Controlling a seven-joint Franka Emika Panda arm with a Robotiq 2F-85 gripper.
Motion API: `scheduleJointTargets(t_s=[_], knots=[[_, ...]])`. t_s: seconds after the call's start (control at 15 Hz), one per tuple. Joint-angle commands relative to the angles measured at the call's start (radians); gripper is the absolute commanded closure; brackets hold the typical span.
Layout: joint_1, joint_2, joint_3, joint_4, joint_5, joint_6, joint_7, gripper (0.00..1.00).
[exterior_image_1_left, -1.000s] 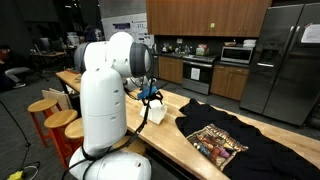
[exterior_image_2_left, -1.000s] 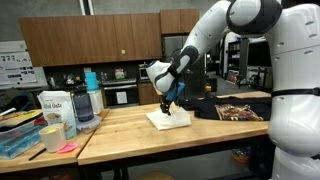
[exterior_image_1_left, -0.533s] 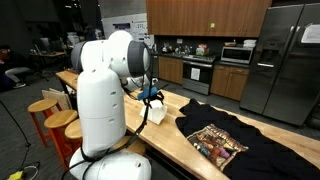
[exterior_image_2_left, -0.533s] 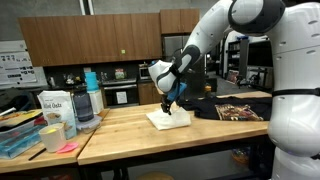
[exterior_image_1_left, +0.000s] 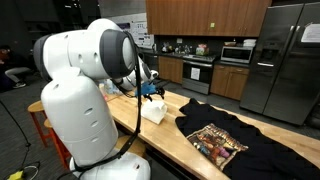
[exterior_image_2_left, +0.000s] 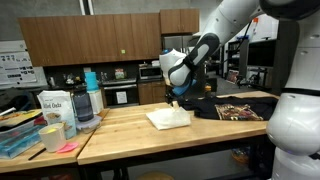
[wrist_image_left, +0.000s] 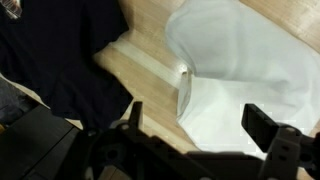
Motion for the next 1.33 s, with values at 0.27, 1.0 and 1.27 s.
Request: scheduleJointTargets(t_s=[0.27,1.0,1.27], knots=[[-0.075,-0.125,0.027,-0.016,0.176,0.104,0.082,0.00],[-0.130,-0.141,0.055,0.024,0.224,0.159,0.187,0.00],[-0.136,-0.092,0.067,0.094,0.234,0.146,0.243,0.00]])
